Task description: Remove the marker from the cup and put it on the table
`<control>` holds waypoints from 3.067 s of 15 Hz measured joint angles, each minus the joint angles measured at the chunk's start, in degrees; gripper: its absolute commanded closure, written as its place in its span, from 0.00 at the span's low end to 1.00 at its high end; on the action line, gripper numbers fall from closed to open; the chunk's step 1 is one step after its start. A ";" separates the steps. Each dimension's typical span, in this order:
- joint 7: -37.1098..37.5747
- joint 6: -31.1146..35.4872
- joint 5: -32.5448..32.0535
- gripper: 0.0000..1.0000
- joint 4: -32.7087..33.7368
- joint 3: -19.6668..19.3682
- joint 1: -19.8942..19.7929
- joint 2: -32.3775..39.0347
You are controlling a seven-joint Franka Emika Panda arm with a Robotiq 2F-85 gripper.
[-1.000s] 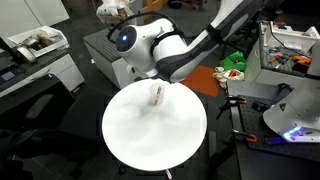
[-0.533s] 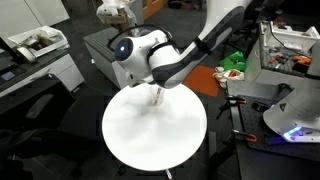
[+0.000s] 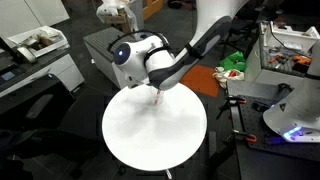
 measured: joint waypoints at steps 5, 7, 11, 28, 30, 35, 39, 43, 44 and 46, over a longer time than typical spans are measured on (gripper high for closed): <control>-2.08 0.00 0.05 0.43 2.84 -0.07 -0.34 2.55; -2.86 0.00 0.08 0.43 4.25 -0.13 -0.56 3.71; -3.09 0.00 0.09 0.44 7.12 -0.51 -0.86 5.82; -3.09 0.00 2.17 0.52 11.57 -1.55 -1.69 11.28; -3.09 0.00 2.55 0.51 11.81 -1.58 -1.87 11.62; -3.09 -0.03 2.96 0.52 12.26 -1.73 -2.29 12.30; -3.09 -0.09 3.13 0.52 12.65 -1.80 -2.52 12.74; -3.09 -0.18 3.22 0.52 13.04 -1.86 -2.86 13.31; -3.09 -0.22 3.27 0.52 13.13 -1.90 -2.94 13.47; -3.09 -0.32 3.44 0.57 13.31 -2.07 -3.04 13.80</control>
